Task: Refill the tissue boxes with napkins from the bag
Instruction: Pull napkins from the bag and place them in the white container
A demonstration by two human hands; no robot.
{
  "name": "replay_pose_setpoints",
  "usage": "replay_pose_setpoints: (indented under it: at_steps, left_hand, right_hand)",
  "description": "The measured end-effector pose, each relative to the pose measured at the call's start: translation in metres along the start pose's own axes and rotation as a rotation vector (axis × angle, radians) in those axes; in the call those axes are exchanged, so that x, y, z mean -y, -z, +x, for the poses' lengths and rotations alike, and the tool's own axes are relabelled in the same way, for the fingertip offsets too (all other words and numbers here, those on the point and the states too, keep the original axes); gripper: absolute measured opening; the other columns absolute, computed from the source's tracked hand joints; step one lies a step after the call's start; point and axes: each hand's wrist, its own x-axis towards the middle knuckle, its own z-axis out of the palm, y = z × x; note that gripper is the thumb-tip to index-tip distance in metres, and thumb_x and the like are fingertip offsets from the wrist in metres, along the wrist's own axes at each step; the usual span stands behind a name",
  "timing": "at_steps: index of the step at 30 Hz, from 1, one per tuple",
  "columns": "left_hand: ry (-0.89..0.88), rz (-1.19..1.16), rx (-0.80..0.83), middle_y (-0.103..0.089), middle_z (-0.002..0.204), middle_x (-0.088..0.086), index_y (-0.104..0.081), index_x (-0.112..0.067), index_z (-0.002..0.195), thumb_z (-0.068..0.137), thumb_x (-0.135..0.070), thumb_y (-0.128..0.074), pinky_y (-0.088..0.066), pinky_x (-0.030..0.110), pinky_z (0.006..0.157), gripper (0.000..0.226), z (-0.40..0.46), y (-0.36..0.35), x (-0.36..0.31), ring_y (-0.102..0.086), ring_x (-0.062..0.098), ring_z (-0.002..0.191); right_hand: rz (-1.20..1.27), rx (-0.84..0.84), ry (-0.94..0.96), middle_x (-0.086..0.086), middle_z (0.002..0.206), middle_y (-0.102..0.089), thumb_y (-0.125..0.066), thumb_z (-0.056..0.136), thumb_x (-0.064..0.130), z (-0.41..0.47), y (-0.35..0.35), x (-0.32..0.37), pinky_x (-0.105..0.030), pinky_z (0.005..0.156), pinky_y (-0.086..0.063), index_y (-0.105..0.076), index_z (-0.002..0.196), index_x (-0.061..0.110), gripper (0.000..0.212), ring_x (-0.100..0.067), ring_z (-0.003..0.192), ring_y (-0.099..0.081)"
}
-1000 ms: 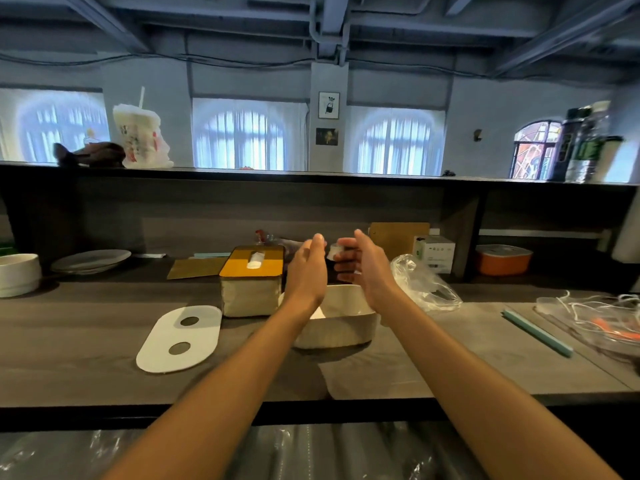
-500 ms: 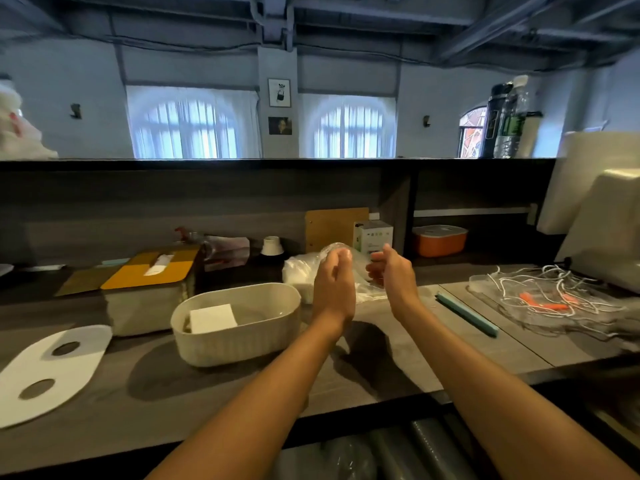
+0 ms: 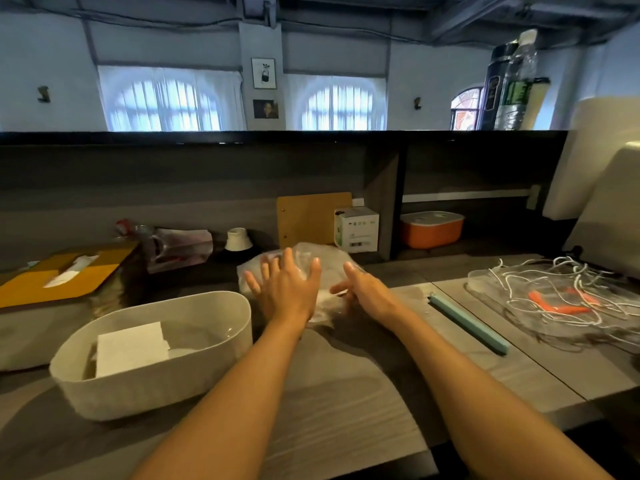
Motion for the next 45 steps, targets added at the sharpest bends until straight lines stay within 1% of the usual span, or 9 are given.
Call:
replay_pose_setpoints:
  at_steps: [4,9,14,24,31,35,38,42,45]
  left_hand:
    - [0.020,0.082,0.090,-0.047,0.148,0.012,-0.041,-0.021,0.147,0.095,-0.069,-0.026,-0.017,0.056,0.117,0.073,0.005,0.002,0.003,-0.037,0.032,0.139]
    - [0.001,-0.038,0.091,-0.065,0.115,0.012,-0.070,-0.014,0.108,0.101,-0.050,-0.033,-0.045,0.043,0.093,0.052,0.005,0.002,0.004,-0.056,0.029,0.106]
    - [0.074,-0.151,0.073,-0.057,0.084,0.007,-0.063,-0.011,0.087,0.106,-0.040,-0.033,-0.039,0.033,0.069,0.046,-0.002,0.008,0.001,-0.052,0.020,0.078]
    - [0.146,-0.469,-0.016,-0.062,0.086,0.007,-0.069,-0.006,0.093,0.107,-0.036,-0.034,-0.035,0.027,0.060,0.047,-0.007,0.010,0.004,-0.055,0.018,0.079]
    - [0.090,-0.455,0.044,-0.062,0.084,0.007,-0.068,-0.008,0.090,0.106,-0.036,-0.036,-0.036,0.027,0.057,0.046,-0.009,0.010,0.000,-0.050,0.012,0.070]
    - [0.034,-0.432,0.072,-0.053,0.135,0.011,-0.063,-0.008,0.120,0.106,-0.036,-0.036,-0.045,0.037,0.089,0.041,-0.011,0.010,-0.005,-0.052,0.023,0.113]
    - [0.004,-0.368,0.147,-0.033,0.158,0.007,-0.057,-0.011,0.135,0.107,-0.035,-0.030,-0.031,0.047,0.114,0.046,-0.009,0.011,-0.006,-0.030,0.025,0.143]
    - [0.033,-0.398,0.279,-0.059,0.125,0.012,-0.061,-0.015,0.119,0.107,-0.036,-0.026,-0.042,0.037,0.091,0.043,-0.001,0.009,-0.004,-0.052,0.023,0.107]
    - [0.063,-0.513,0.286,-0.062,0.110,0.006,-0.062,-0.020,0.106,0.106,-0.035,-0.027,-0.045,0.036,0.082,0.038,-0.001,0.008,-0.004,-0.055,0.021,0.097]
  right_hand:
    - [-0.041,-0.067,0.010,-0.002,0.069,-0.058,-0.022,0.104,0.052,0.003,0.004,-0.002,-0.037,0.087,-0.047,-0.071,0.104,0.017,0.060,-0.016,0.073,-0.059]
    - [-0.026,-0.161,-0.047,-0.007,0.123,-0.063,-0.030,0.103,0.050,0.001,0.004,0.003,-0.038,0.100,-0.043,-0.061,0.130,0.013,0.055,-0.022,0.113,-0.058]
    - [-0.047,-0.184,-0.010,-0.006,0.145,-0.049,-0.028,0.106,0.045,-0.004,0.000,0.013,-0.032,0.109,-0.030,-0.050,0.141,0.014,0.052,-0.021,0.134,-0.044]
    - [-0.111,-0.064,-0.051,-0.006,0.148,-0.046,-0.039,0.104,0.039,-0.007,-0.006,0.018,-0.037,0.112,-0.030,-0.052,0.139,0.015,0.044,-0.020,0.132,-0.044]
    - [-0.153,-0.286,-0.048,-0.009,0.137,-0.056,-0.036,0.104,0.035,-0.001,-0.008,0.016,-0.032,0.099,-0.035,-0.059,0.132,0.013,0.042,-0.021,0.125,-0.049]
    - [-0.129,-0.210,-0.061,-0.010,0.135,-0.053,-0.036,0.104,0.034,-0.001,-0.006,0.018,-0.032,0.097,-0.035,-0.057,0.127,0.014,0.038,-0.023,0.123,-0.047]
    - [0.153,-0.203,-0.088,-0.004,0.126,-0.053,-0.044,0.101,0.038,-0.003,-0.008,0.018,-0.037,0.108,-0.037,-0.055,0.123,0.016,0.033,-0.023,0.120,-0.049]
    - [0.263,-0.259,-0.097,0.002,0.117,-0.052,-0.048,0.100,0.035,-0.002,-0.011,0.016,-0.039,0.106,-0.040,-0.057,0.112,0.020,0.021,-0.018,0.112,-0.050]
    - [0.314,-0.291,-0.054,-0.003,0.120,-0.055,-0.043,0.103,0.027,-0.002,-0.010,0.015,-0.021,0.086,-0.043,-0.057,0.124,0.006,0.033,-0.017,0.109,-0.052]
